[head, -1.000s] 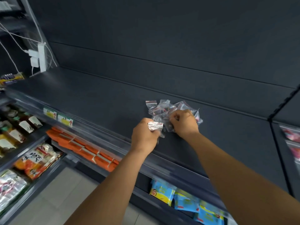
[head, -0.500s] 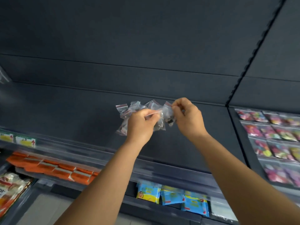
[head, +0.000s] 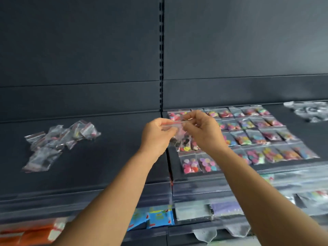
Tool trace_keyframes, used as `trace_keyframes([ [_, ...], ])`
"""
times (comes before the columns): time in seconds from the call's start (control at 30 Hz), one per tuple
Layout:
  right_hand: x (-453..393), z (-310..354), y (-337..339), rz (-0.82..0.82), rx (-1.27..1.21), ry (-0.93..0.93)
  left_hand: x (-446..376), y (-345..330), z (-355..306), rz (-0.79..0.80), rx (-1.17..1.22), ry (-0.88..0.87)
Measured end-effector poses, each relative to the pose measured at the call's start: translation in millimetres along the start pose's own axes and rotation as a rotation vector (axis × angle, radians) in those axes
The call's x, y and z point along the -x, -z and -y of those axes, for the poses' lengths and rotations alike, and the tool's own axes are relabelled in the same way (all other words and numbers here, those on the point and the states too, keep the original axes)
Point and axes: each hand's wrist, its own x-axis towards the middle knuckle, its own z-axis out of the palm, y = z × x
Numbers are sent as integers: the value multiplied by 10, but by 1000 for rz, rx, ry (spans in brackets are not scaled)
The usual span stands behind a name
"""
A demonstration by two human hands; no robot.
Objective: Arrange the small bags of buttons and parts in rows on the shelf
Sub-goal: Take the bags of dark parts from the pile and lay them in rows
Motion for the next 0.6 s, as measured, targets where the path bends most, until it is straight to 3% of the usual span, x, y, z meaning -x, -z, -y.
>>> trace_keyframes([
  [0.37,218,-781,1966,-32,-83,-241,158,-2100,-519,99,-13,-30],
  [0.6,277,-1184,2805,-178,-188,-301,123,-3109,-714,217,-19,-28],
])
